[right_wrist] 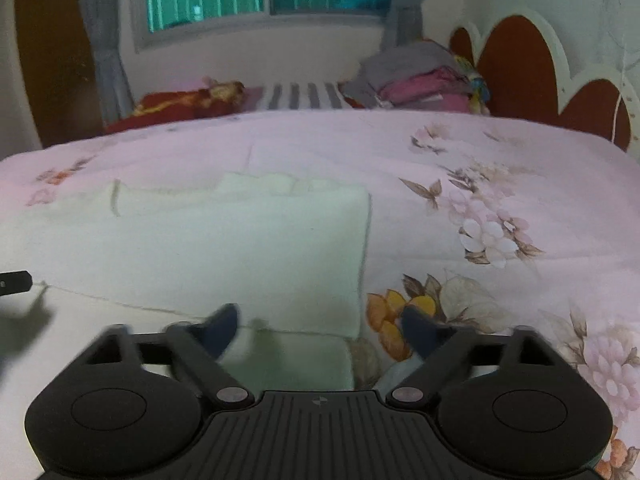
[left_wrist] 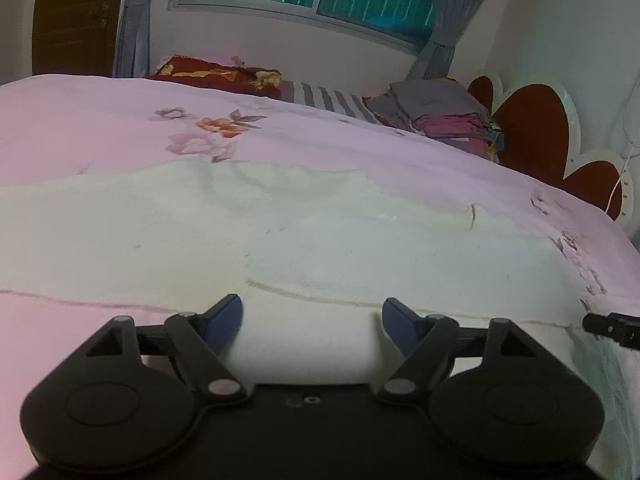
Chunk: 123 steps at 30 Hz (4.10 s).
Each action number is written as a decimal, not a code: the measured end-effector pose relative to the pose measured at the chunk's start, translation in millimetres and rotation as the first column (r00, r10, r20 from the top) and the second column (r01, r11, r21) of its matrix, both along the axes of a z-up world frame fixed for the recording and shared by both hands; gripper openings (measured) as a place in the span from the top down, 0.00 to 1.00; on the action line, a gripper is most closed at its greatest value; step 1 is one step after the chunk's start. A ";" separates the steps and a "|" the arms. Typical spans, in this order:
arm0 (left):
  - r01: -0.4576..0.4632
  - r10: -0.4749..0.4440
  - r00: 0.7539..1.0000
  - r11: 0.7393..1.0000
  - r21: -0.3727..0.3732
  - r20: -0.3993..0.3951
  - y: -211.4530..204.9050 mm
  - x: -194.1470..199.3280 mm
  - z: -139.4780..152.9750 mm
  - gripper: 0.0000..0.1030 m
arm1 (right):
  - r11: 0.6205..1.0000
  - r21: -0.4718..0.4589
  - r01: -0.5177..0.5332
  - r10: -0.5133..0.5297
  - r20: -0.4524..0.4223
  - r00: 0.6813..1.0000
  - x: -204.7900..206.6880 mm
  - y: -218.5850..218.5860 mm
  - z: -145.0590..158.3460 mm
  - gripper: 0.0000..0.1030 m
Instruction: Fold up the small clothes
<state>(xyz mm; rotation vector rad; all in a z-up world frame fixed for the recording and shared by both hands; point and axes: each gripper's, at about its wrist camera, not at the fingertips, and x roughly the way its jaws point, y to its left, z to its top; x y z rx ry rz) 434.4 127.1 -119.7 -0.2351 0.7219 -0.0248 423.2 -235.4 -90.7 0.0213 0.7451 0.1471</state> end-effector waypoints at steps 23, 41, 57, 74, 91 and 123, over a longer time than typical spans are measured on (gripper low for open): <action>-0.251 0.251 0.968 0.968 -0.002 0.009 109.7 -58.0 11.8 0.27 | 0.998 0.062 0.023 -0.022 -0.004 1.000 -17.2 34.2 16.0 0.67; -0.635 0.739 0.674 0.571 -0.521 -0.013 344.4 -129.0 -9.9 0.46 | 0.999 0.046 -0.015 0.016 -0.019 1.000 -15.3 75.1 12.1 0.66; -0.486 0.583 0.810 0.723 -0.491 0.057 301.6 -42.2 12.4 0.97 | 0.994 0.081 0.068 -0.067 -0.016 0.998 -18.2 49.8 15.2 0.66; 0.096 -0.071 0.991 0.963 -0.250 0.110 18.4 91.6 40.5 0.97 | 0.975 0.150 0.161 -0.162 -0.009 0.987 -25.4 -18.4 17.0 0.66; 0.352 -0.359 0.933 0.925 -0.139 -0.028 -152.4 92.8 1.5 0.88 | 0.949 0.160 0.273 -0.273 -0.022 0.962 -50.6 -111.0 23.5 0.66; -0.051 0.050 0.997 0.999 -0.019 -0.053 58.0 0.2 -2.9 0.40 | 0.899 0.420 0.125 -0.067 -0.150 0.986 23.6 6.7 -2.2 0.32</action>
